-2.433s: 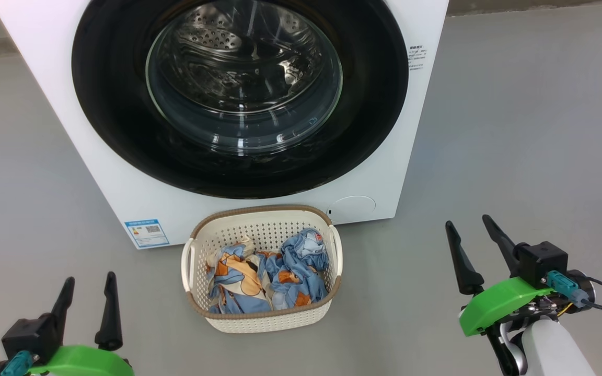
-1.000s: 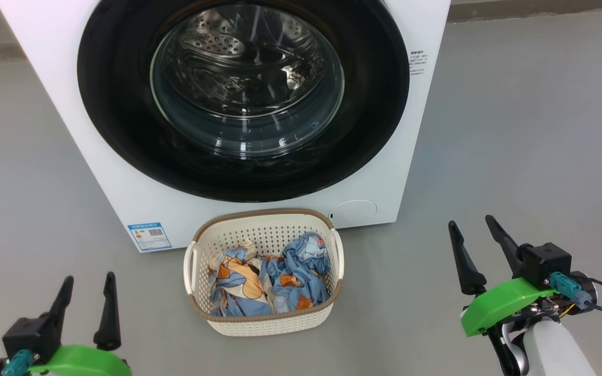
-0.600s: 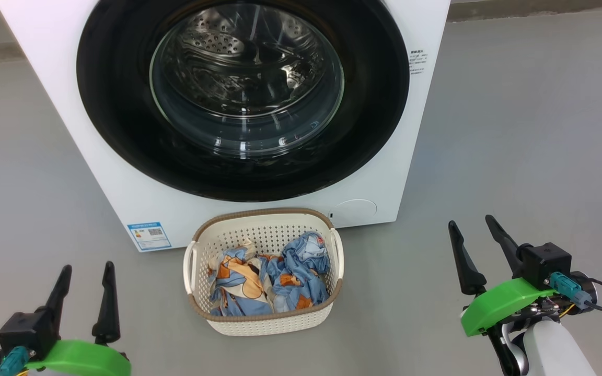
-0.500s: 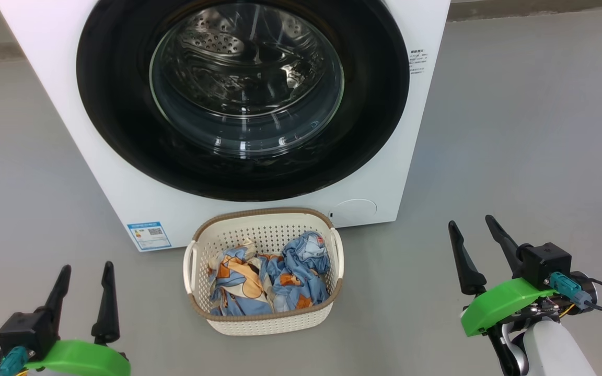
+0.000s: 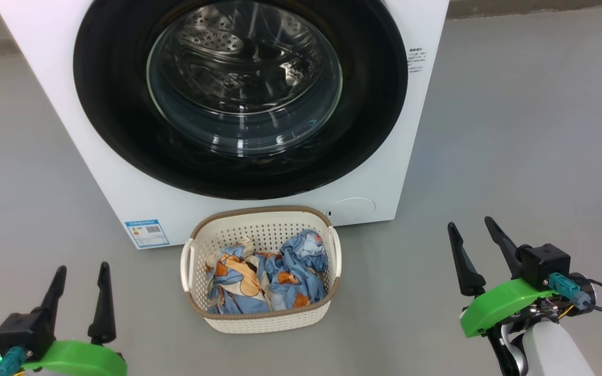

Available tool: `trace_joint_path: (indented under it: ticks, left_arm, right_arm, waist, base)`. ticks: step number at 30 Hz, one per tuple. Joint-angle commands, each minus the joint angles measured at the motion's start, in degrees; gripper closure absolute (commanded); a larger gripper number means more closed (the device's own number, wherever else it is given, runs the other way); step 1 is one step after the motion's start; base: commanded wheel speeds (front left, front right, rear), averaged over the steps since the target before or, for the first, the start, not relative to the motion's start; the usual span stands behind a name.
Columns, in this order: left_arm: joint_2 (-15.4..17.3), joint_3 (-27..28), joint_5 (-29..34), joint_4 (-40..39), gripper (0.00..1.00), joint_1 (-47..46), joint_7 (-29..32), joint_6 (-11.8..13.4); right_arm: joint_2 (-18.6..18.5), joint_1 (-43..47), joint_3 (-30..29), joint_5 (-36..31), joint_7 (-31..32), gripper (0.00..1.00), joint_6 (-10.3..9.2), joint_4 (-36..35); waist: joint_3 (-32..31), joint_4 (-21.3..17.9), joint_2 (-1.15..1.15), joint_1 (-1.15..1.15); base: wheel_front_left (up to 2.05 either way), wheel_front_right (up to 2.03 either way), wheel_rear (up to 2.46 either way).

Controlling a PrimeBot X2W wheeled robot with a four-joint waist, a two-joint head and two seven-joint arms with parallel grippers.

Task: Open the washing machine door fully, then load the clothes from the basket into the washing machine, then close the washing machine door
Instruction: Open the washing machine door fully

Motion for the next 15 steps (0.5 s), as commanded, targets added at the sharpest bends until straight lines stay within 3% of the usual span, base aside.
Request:
trace_joint_path:
  ticks: [1, 15]
  left_arm:
    - [1.1, 2.0, 0.4, -1.3, 0.0, -2.6, -0.4, -0.2]
    - [0.8, 3.2, 0.3, -1.9, 0.0, -3.6, -0.4, -0.2]
  right_arm:
    - [0.3, -1.5, 1.2, -0.2, -0.7, 0.0, 0.08, -1.2]
    - [0.3, -1.7, 0.6, -0.1, -0.7, 0.0, 0.08, -1.2]
  waist:
    - [0.2, 0.1, 0.0, 0.0]
    - [1.1, 0.5, 0.0, 0.0]
  base:
    - [0.7, 0.7, -1.39]
    - [1.11, 1.11, -2.22]
